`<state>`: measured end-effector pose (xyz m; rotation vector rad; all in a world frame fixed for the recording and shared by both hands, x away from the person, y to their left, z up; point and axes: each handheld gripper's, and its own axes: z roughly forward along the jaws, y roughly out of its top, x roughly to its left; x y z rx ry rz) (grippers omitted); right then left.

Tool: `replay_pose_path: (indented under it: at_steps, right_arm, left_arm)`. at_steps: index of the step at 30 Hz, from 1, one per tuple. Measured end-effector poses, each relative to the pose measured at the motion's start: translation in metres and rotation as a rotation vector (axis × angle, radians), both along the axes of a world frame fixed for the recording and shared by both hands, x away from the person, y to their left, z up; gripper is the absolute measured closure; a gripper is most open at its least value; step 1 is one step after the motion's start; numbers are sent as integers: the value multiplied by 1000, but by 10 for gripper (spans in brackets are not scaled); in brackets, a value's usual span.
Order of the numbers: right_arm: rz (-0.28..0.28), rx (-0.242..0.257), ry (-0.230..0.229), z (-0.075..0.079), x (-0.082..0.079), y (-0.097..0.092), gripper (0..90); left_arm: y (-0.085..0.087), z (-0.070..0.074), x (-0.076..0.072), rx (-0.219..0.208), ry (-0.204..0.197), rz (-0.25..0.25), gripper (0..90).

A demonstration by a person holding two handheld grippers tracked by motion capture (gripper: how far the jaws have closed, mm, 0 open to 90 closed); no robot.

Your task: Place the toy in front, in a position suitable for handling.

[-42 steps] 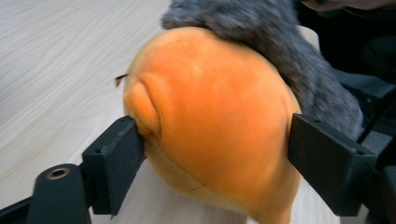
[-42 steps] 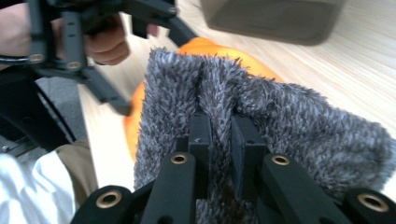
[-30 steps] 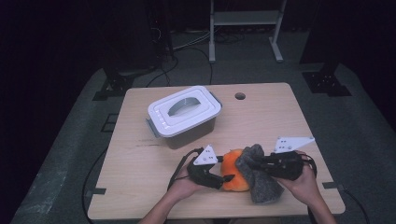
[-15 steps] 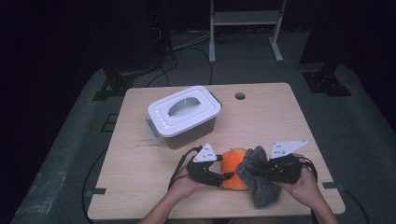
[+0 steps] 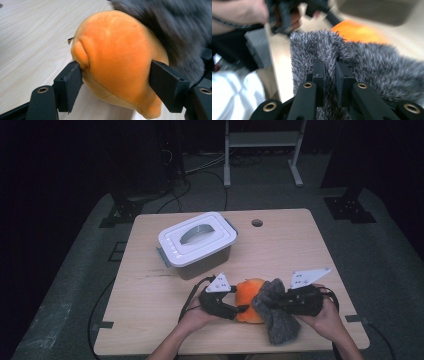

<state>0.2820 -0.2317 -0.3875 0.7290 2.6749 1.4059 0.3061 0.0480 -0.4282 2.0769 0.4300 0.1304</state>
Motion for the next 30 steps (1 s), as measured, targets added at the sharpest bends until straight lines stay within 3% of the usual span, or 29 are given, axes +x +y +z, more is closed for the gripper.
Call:
replay_pose_path:
  at_steps: [2, 6, 9, 11, 13, 15, 20, 23, 25, 30]
  right_arm:
    - [-77, 32, -24, 5, 4, -9, 790]
    - [-127, 25, 1, -3, 14, -17, 789]
    - [-87, 32, 46, -14, 15, -15, 789]
    - [-42, 20, 66, -15, 12, -9, 788]
    - [0, -6, 75, -14, 9, -3, 786]
    - [3, -32, 54, -10, 6, -2, 787]
    - [-17, 30, -22, 10, -1, 1, 791]
    - [-14, 10, -53, 17, -3, 8, 789]
    - [-1, -32, -55, 14, -2, 12, 788]
    - [-5, -25, -16, 6, 2, 0, 789]
  left_arm:
    - [0, 0, -1, 11, -15, -16, 271]
    - [0, 0, -1, 4, 1, -41, 223]
    - [0, 0, 1, -28, 41, -41, 169]
    - [-1, -1, 1, -24, 45, -41, 159]
    - [-2, -1, -1, -7, 24, -46, 190]
    - [-3, 0, -4, -3, 6, -39, 225]
    - [-9, 5, -14, 24, -97, -84, 249]
    - [-14, 8, -23, 38, -159, -132, 251]
    - [-15, 9, -26, 61, -174, -139, 251]
    - [-9, 9, -20, 45, -148, -126, 271]
